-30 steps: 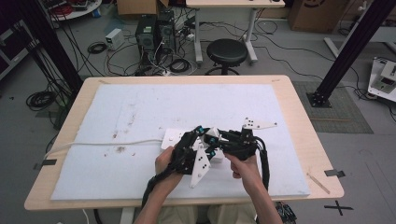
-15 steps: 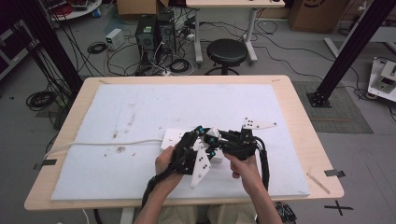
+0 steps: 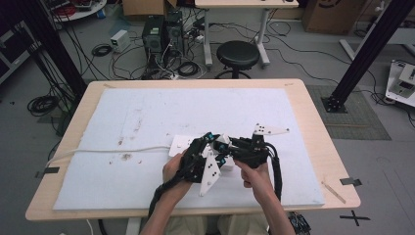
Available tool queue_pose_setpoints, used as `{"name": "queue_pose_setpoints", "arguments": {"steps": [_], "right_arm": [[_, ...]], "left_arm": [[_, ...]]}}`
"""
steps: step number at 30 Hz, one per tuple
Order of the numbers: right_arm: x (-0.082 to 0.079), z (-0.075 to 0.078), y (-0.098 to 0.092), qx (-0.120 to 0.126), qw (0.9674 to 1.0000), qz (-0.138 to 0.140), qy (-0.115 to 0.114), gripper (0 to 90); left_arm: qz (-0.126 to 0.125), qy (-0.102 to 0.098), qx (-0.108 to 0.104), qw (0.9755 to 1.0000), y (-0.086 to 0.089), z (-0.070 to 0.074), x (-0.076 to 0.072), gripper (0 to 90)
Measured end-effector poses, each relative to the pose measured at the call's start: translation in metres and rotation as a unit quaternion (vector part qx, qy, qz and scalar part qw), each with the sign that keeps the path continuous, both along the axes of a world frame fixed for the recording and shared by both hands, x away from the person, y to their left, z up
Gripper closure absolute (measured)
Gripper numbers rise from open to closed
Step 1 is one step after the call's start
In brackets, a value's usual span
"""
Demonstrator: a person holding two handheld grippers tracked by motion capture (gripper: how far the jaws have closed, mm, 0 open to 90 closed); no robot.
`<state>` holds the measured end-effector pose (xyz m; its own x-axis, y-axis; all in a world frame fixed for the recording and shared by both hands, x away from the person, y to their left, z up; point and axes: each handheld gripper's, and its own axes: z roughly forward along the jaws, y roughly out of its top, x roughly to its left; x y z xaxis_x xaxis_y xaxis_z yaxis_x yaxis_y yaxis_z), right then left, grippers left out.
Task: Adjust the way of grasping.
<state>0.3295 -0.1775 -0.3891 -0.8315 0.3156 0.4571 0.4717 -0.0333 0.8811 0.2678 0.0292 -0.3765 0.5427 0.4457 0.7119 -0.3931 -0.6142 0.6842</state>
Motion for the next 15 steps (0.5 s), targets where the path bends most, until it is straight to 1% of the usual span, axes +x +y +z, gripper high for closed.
{"name": "queue_pose_setpoints", "arguments": {"steps": [2, 4, 5, 6, 7, 8, 11, 12, 13, 15], "right_arm": [[0.0003, -0.0002, 0.0, 0.001, 1.0, 0.002, 0.001, 62.9], [0.0002, -0.0001, 0.0, 0.0, 1.0, 0.002, 0.002, 62.9], [0.0002, -0.0001, -0.0002, -0.001, 1.0, 0.002, 0.001, 63.0], [0.0001, 0.0, -0.0008, 0.0, 1.0, 0.001, 0.002, 62.9], [0.0001, 0.0, -0.0008, 0.0, 1.0, 0.001, 0.002, 62.9], [0.0001, 0.0, -0.0009, 0.0, 1.0, 0.0, 0.002, 62.9], [0.0005, -0.0001, -0.0011, -0.001, 1.0, -0.002, 0.001, 62.9], [0.0005, -0.0001, -0.0011, -0.001, 1.0, -0.002, 0.002, 62.9], [0.0001, 0.0002, -0.0014, -0.001, 1.0, -0.003, 0.004, 62.9], [-0.0002, 0.0004, -0.0016, 0.0, 1.0, -0.002, 0.004, 62.9]], "left_arm": [[-0.002, 0.005, -0.004, 1.0, 0.0007, -0.0003, 0.0005, 42.1], [-0.003, 0.006, -0.003, 1.0, 0.001, -0.0002, 0.0011, 40.8], [-0.002, 0.01, 0.0, 0.9999, 0.001, -0.0006, 0.0019, 40.8], [0.001, 0.009, 0.003, 1.0, 0.0005, -0.0011, 0.0018, 36.4], [0.001, 0.009, 0.003, 1.0, 0.0005, -0.0011, 0.0018, 35.3], [0.0, 0.007, 0.009, 0.9999, 0.0001, -0.0012, 0.0014, 35.3], [-0.008, 0.007, 0.012, 0.9999, -0.0004, -0.0011, 0.0009, 30.4], [-0.012, 0.009, 0.014, 0.9998, -0.0005, -0.0015, 0.0008, 30.1], [-0.011, 0.008, 0.016, 0.9998, -0.0004, -0.0015, 0.0006, 29.5], [-0.013, 0.01, 0.015, 0.9998, 0.0001, -0.0013, 0.001, 26.7]]}}
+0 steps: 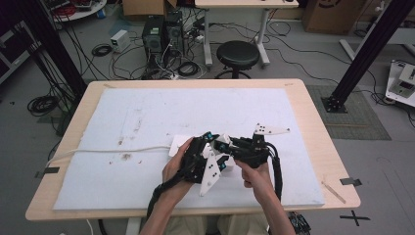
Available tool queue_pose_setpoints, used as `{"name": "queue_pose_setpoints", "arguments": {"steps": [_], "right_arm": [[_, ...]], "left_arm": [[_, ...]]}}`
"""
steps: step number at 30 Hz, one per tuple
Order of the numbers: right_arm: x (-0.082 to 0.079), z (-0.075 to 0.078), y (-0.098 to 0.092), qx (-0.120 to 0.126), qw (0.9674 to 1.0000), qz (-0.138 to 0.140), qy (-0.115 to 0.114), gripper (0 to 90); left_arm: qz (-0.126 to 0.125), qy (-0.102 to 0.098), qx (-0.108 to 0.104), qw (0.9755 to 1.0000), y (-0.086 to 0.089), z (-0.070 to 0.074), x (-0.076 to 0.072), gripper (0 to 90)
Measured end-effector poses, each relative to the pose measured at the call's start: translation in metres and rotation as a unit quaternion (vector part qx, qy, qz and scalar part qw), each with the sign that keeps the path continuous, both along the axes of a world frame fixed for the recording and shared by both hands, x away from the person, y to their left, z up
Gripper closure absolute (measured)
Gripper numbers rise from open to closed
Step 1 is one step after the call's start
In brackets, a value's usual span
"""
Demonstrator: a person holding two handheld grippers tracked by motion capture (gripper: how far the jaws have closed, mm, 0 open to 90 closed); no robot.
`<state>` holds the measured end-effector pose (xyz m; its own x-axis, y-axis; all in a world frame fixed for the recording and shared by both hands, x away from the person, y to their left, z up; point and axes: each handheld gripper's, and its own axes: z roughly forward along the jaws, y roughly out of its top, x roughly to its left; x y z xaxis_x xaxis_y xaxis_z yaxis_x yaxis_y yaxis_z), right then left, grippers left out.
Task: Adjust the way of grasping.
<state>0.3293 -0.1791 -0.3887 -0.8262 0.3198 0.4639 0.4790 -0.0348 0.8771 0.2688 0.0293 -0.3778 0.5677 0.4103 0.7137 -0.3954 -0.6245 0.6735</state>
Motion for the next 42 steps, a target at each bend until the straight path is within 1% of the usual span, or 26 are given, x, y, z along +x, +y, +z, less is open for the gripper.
{"name": "queue_pose_setpoints", "arguments": {"steps": [1, 2, 3, 4, 5, 6, 7, 11, 14, 16, 18, 19, 20, 21, 23, 26, 27, 29, 30, 31, 33, 35, 37, 40, 41, 42], "right_arm": [[0.0, 0.0, 0.0, -0.001, 1.0, -0.002, -0.002, 62.9], [0.0, 0.0, 0.0, -0.001, 1.0, -0.001, -0.001, 62.9], [0.0, 0.0, 0.0, -0.001, 1.0, -0.001, -0.001, 62.9], [0.0, 0.0, -0.001, -0.002, 1.0, -0.001, -0.002, 62.9], [0.0, 0.0, 0.0, -0.003, 1.0, 0.0, -0.001, 62.9], [0.0, 0.0, 0.0, -0.003, 1.0, 0.0, -0.001, 62.9], [0.0, 0.0, 0.0, -0.004, 1.0, -0.001, -0.001, 62.9], [0.0, 0.0, -0.001, -0.003, 1.0, -0.004, -0.003, 62.9], [-0.001, 0.0, -0.003, -0.004, 1.0, -0.006, -0.002, 62.9], [-0.001, 0.0, -0.004, -0.004, 0.9999, -0.008, -0.004, 62.9], [-0.002, -0.001, -0.006, -0.002, 0.9999, -0.012, -0.005, 62.9], [-0.002, -0.001, -0.006, -0.002, 0.9999, -0.012, -0.005, 62.9], [-0.002, -0.001, -0.007, -0.003, 0.9999, -0.014, -0.004, 62.9], [-0.002, -0.002, -0.009, -0.004, 0.9998, -0.02, -0.005, 62.9], [-0.002, -0.003, -0.012, -0.004, 0.9997, -0.025, -0.004, 62.9], [-0.001, -0.003, -0.015, -0.001, 0.9994, -0.033, -0.004, 62.9], [0.0, -0.003, -0.016, 0.0, 0.9994, -0.035, -0.006, 62.9], [0.0, -0.002, -0.019, -0.004, 0.9991, -0.041, -0.009, 62.9], [0.0, -0.002, -0.019, -0.004, 0.9991, -0.041, -0.009, 62.9], [0.001, -0.002, -0.02, -0.004, 0.999, -0.042, -0.013, 62.9], [0.001, -0.001, -0.024, -0.011, 0.9985, -0.05, -0.017, 62.9], [0.0, 0.0, -0.027, -0.011, 0.9984, -0.053, -0.017, 62.9], [-0.001, 0.0, -0.031, -0.009, 0.9982, -0.057, -0.016, 62.9], [-0.001, 0.0, -0.033, -0.006, 0.9981, -0.058, -0.018, 62.9], [-0.001, 0.0, -0.033, -0.006, 0.9981, -0.058, -0.018, 62.9], [-0.002, 0.0, -0.042, -0.012, 0.9975, -0.067, -0.02, 62.9]], "left_arm": [[0.003, -0.002, 0.0, 1.0, 0.0, 0.0, 0.0, 26.6], [0.0, 0.004, -0.004, 1.0, 0.001, 0.001, 0.0, 25.2], [0.0, 0.004, -0.004, 1.0, 0.001, 0.001, 0.0, 24.3], [0.003, 0.002, -0.01, 0.9999, 0.002, 0.001, 0.0, 24.3], [-0.002, 0.002, -0.009, 1.0, 0.003, 0.002, 0.0, 23.4], [0.002, 0.0, -0.01, 0.9999, 0.003, 0.003, 0.0, 23.3], [0.0, 0.003, -0.012, 0.9999, 0.004, 0.003, 0.0, 23.2], [0.003, 0.007, -0.026, 0.9996, 0.007, 0.005, 0.0, 22.8], [0.001, 0.025, -0.045, 0.9987, 0.012, 0.008, 0.0, 22.9], [0.001, 0.047, -0.064, 0.9968, 0.017, 0.01, 0.002, 22.8], [-0.001, 0.065, -0.089, 0.9939, 0.023, 0.012, 0.004, 22.1], [-0.001, 0.065, -0.089, 0.9939, 0.023, 0.012, 0.004, 22.1], [0.0, 0.076, -0.113, 0.9907, 0.029, 0.014, 0.004, 22.1], [0.0, 0.079, -0.122, 0.9894, 0.031, 0.015, 0.003, 22.0], [-0.003, 0.085, -0.133, 0.9874, 0.035, 0.017, 0.002, 21.7], [-0.007, 0.092, -0.133, 0.9868, 0.04, 0.019, -0.002, 21.7], [-0.007, 0.096, -0.134, 0.9863, 0.042, 0.019, -0.003, 21.6], [-0.01, 0.107, -0.14, 0.9842, 0.047, 0.02, -0.004, 21.7], [-0.01, 0.107, -0.14, 0.9842, 0.047, 0.02, -0.004, 21.7], [-0.011, 0.121, -0.147, 0.9815, 0.053, 0.021, -0.004, 21.7], [-0.009, 0.13, -0.154, 0.9795, 0.058, 0.022, -0.004, 21.7], [-0.004, 0.153, -0.179, 0.9718, 0.065, 0.024, -0.003, 21.7], [-0.002, 0.175, -0.204, 0.9631, 0.073, 0.025, -0.003, 21.7], [-0.002, 0.175, -0.204, 0.9631, 0.073, 0.025, -0.003, 21.6], [0.009, 0.199, -0.221, 0.9547, 0.088, 0.026, 0.0, 21.6], [0.018, 0.211, -0.227, 0.9505, 0.097, 0.025, 0.001, 21.7]]}}
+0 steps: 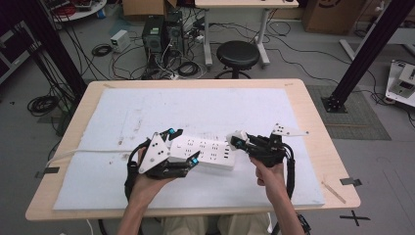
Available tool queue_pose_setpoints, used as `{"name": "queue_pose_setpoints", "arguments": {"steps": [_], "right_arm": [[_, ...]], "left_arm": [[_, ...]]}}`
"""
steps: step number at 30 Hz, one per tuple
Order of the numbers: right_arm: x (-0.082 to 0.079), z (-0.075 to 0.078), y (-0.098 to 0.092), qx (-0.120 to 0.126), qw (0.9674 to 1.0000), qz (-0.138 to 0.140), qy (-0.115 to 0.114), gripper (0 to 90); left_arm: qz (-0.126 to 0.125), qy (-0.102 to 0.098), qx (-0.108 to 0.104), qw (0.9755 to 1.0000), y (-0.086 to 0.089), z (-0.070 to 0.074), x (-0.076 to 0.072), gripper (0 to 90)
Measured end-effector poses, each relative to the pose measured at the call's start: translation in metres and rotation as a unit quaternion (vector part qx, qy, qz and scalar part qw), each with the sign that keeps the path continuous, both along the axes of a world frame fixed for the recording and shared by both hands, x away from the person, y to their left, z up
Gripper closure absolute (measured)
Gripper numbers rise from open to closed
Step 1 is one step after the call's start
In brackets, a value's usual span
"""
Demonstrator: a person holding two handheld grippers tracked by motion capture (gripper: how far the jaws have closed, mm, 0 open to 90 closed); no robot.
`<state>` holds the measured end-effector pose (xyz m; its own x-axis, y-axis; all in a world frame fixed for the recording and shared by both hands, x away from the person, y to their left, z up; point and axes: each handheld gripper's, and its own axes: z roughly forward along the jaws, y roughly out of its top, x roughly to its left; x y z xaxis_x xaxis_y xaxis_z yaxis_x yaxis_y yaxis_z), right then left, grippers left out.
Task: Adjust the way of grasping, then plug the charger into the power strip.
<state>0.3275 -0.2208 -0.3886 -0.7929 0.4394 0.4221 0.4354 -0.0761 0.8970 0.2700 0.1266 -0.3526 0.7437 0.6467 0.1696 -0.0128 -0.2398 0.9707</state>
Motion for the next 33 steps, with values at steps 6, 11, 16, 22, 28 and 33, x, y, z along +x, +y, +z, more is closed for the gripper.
{"name": "queue_pose_setpoints", "arguments": {"steps": [6, 11, 16, 22, 28, 33], "right_arm": [[0.0, 0.0, -0.007, -0.009, 0.9999, -0.008, -0.007, 62.9], [0.0, 0.001, -0.01, -0.021, 0.9995, -0.012, -0.019, 62.9], [0.003, 0.001, -0.013, -0.04, 0.9988, -0.009, -0.028, 62.9], [0.011, 0.004, -0.011, -0.082, 0.9955, 0.003, -0.047, 63.0], [0.021, 0.012, -0.001, -0.123, 0.9897, 0.034, -0.065, 62.9], [0.034, 0.017, 0.004, -0.136, 0.9877, 0.053, -0.055, 63.0]], "left_arm": [[0.025, 0.036, -0.031, 0.9985, 0.027, -0.005, 0.003, 21.6], [0.054, 0.06, -0.044, 0.9958, 0.049, -0.009, 0.005, 21.5], [0.082, 0.077, -0.061, 0.9918, 0.073, -0.017, 0.005, 21.1], [0.092, 0.086, -0.064, 0.99, 0.084, -0.022, 0.003, 21.1], [0.1, 0.087, -0.07, 0.9887, 0.089, -0.025, 0.0, 21.1], [0.112, 0.079, -0.075, 0.9877, 0.1, -0.024, -0.005, 21.1]]}}
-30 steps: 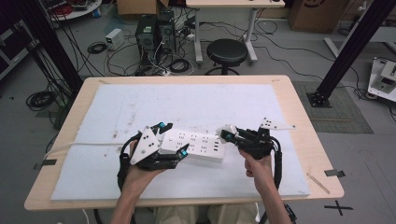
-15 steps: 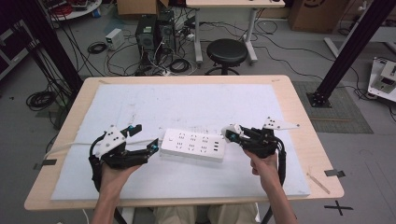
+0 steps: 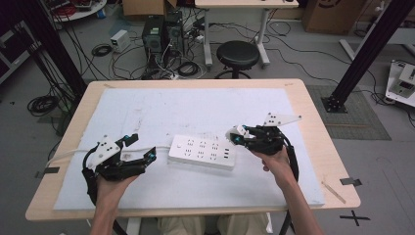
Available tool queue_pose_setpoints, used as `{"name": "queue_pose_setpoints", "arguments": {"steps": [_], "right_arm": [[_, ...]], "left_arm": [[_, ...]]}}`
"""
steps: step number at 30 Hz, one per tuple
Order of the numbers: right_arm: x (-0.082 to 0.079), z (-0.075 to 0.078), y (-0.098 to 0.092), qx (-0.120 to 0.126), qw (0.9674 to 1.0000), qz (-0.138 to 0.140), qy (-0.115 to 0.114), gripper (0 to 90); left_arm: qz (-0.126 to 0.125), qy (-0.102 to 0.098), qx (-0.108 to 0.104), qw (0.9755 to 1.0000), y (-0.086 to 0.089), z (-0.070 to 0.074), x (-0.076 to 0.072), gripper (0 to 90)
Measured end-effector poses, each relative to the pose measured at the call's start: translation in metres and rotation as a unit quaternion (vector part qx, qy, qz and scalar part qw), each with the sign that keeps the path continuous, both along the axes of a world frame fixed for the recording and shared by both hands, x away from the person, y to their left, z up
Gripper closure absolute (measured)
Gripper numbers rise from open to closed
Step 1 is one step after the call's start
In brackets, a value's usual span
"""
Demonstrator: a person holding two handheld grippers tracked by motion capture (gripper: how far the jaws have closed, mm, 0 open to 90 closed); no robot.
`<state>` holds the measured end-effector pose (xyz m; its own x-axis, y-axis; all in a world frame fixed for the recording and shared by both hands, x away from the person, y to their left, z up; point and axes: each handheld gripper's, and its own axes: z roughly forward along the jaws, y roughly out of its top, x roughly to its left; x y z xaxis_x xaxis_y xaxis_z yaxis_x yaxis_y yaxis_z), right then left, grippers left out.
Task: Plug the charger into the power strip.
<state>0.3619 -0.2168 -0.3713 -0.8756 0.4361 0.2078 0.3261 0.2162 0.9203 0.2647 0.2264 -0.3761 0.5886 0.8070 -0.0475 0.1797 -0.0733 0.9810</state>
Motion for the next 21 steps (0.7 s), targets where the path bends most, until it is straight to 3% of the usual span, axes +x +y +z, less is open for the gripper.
{"name": "queue_pose_setpoints", "arguments": {"steps": [3, 4, 5, 8, 9, 13, 14, 15, 18, 19, 20, 21], "right_arm": [[0.007, 0.002, 0.003, -0.015, 0.9998, 0.007, 0.006, 63.0], [0.017, 0.005, 0.011, -0.041, 0.9986, 0.026, 0.019, 63.0], [0.021, 0.005, 0.014, -0.049, 0.9981, 0.032, 0.016, 63.0], [0.023, 0.006, 0.017, -0.06, 0.9972, 0.038, 0.021, 62.9], [0.03, 0.009, 0.029, -0.101, 0.9929, 0.059, 0.019, 63.0], [0.032, 0.009, 0.034, -0.113, 0.9912, 0.066, 0.019, 63.0], [0.039, 0.01, 0.045, -0.149, 0.985, 0.084, 0.025, 63.0], [0.042, 0.01, 0.05, -0.163, 0.9818, 0.092, 0.031, 63.0], [0.045, 0.009, 0.053, -0.172, 0.9797, 0.097, 0.033, 63.0], [0.05, 0.008, 0.059, -0.198, 0.9742, 0.102, 0.037, 63.0], [0.052, 0.007, 0.063, -0.208, 0.971, 0.111, 0.038, 63.0], [0.052, 0.007, 0.063, -0.208, 0.971, 0.111, 0.038, 63.0]], "left_arm": [[0.007, 0.0, -0.004, 1.0, 0.007, -0.001, -0.003, 21.1], [0.01, 0.001, -0.006, 0.9999, 0.009, -0.002, -0.004, 21.1], [0.012, 0.002, -0.007, 0.9999, 0.011, -0.003, -0.005, 21.1], [0.017, 0.002, -0.01, 0.9998, 0.016, -0.006, -0.008, 21.1], [0.02, 0.003, -0.012, 0.9997, 0.018, -0.007, -0.009, 21.1], [0.025, 0.006, -0.015, 0.9995, 0.022, -0.01, -0.012, 21.1], [0.028, 0.006, -0.017, 0.9995, 0.024, -0.011, -0.013, 21.1], [0.028, 0.006, -0.017, 0.9994, 0.025, -0.011, -0.014, 21.1], [0.032, 0.008, -0.019, 0.9993, 0.028, -0.012, -0.016, 21.1], [0.035, 0.008, -0.018, 0.9992, 0.03, -0.013, -0.017, 21.1], [0.035, 0.008, -0.02, 0.9992, 0.03, -0.013, -0.017, 21.1], [0.035, 0.008, -0.02, 0.9992, 0.03, -0.013, -0.017, 21.1]]}}
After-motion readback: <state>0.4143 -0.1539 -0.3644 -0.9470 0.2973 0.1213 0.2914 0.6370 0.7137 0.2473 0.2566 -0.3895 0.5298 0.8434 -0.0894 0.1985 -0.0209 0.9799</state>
